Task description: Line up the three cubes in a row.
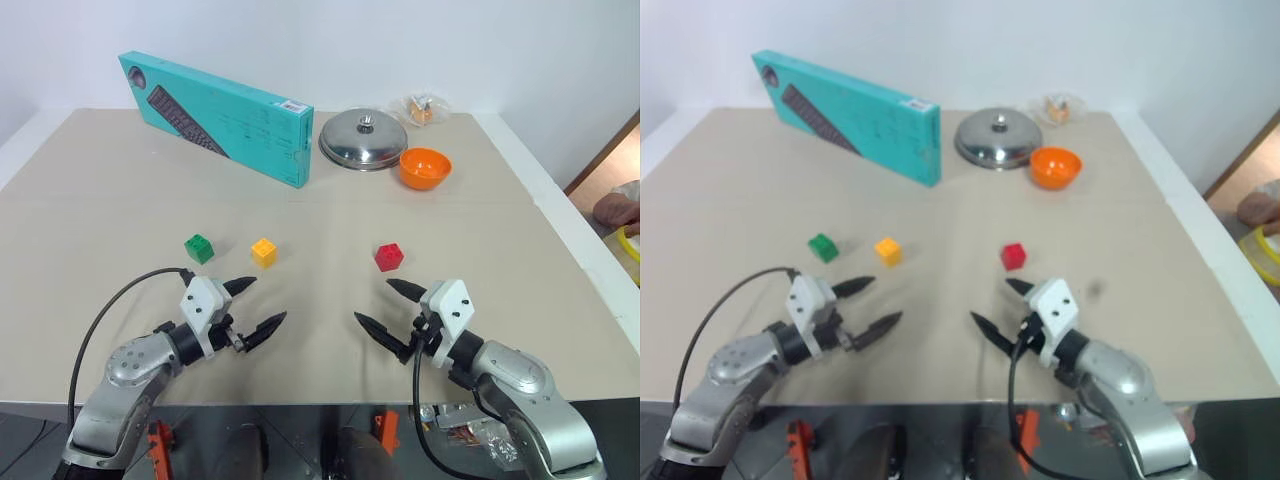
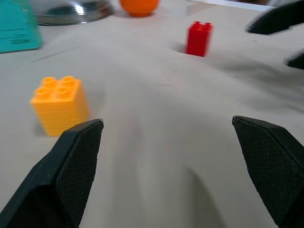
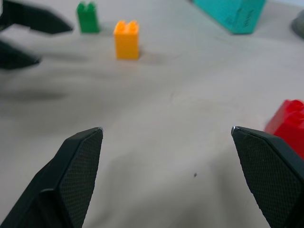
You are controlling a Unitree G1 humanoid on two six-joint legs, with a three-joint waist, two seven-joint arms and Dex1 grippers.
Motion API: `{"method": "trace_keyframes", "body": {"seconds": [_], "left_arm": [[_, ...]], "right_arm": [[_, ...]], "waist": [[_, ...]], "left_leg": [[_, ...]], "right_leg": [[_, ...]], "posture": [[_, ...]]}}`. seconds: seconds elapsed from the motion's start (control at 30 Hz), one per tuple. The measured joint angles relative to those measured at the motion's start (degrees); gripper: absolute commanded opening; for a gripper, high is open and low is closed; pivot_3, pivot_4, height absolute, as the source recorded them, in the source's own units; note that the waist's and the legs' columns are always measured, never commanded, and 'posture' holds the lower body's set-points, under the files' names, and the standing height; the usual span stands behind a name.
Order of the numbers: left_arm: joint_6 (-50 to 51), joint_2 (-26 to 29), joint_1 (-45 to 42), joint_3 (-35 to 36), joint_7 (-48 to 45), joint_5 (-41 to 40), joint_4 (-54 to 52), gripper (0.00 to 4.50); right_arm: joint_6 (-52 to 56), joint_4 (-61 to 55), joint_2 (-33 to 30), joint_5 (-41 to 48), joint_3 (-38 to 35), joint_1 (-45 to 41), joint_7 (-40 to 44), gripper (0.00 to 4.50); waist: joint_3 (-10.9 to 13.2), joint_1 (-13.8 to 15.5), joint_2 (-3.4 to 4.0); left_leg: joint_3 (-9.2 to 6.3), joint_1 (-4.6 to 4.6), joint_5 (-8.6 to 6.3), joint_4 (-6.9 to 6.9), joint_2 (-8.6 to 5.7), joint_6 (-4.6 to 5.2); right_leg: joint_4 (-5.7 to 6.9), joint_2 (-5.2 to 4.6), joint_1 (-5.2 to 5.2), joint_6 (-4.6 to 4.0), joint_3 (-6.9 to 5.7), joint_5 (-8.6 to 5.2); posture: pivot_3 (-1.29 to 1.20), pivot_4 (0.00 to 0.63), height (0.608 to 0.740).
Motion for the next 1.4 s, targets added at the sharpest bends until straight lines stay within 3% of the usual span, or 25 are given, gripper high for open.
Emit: {"method": "trace_keyframes", "body": {"seconds": [0.23, 0.4, 0.97, 1.1, 1.3, 1.4], "left_arm": [[2.03, 5.37, -2.79, -1.31, -8.26, -2.55, -0.17, 4.49], [2.92, 5.79, -4.47, -2.4, -10.42, -3.0, 0.18, 4.49], [3.89, 5.43, -3.94, -3.55, -8.8, -2.83, -1.18, 4.49], [3.93, 5.43, -3.55, -3.71, -8.17, -2.81, -1.53, 4.5], [3.93, 5.44, -3.45, -3.73, -8.08, -2.8, -1.55, 4.5], [3.93, 5.44, -3.43, -3.77, -8.08, -2.77, -1.55, 4.5]], "right_arm": [[-0.81, 6.25, 4.99, -2.43, -2.81, -8.28, -8.45, 4.5], [0.38, 12.44, 7.17, -3.18, -3.18, -14.63, -11.97, 4.5], [2.43, 23.76, 9.59, -3.17, -2.47, -19.35, -12.26, 4.5], [2.54, 26.1, 10.28, -3.1, -2.84, -20.61, -12.52, 3.35], [2.65, 27.06, 10.87, -2.71, -3.98, -20.61, -13.11, 1.25], [2.83, 27.03, 10.92, -2.66, -4.15, -20.55, -13.23, 1.25]], "waist": [[-0.01, -0.07, 0.02], [-0.02, -0.04, 0.03], [-0.02, -0.05, 0.03], [-0.02, -0.06, 0.03], [-0.02, -0.05, 0.03], [-0.02, -0.05, 0.04]], "left_leg": [[0.05, 0.05, 0.02, 0.03, 0.02, 0.01], [0.11, 0.03, 0.02, 0.0, 0.0, 0.02], [0.17, 0.05, 0.02, -0.01, 0.08, 0.03], [0.18, 0.05, 0.02, 0.0, 0.09, 0.03], [0.21, 0.05, 0.02, 0.0, 0.09, 0.03], [0.21, 0.05, 0.02, 0.0, 0.1, 0.03]], "right_leg": [[0.0, 0.14, -0.03, -0.04, 0.18, 0.14], [0.0, 0.16, -0.04, -0.01, 0.27, 0.13], [0.01, 0.57, -0.07, 0.02, 0.93, 0.14], [0.01, 0.62, -0.07, 0.02, 1.02, 0.14], [0.0, 0.62, -0.08, 0.03, 1.05, 0.15], [0.01, 0.63, -0.08, 0.03, 1.06, 0.15]], "posture": [[0.0, 0.15, 0.74], [0.0, 0.15, 0.74], [0.0, 0.15, 0.74], [0.0, 0.15, 0.74], [0.0, 0.15, 0.74], [0.0, 0.15, 0.74]]}}
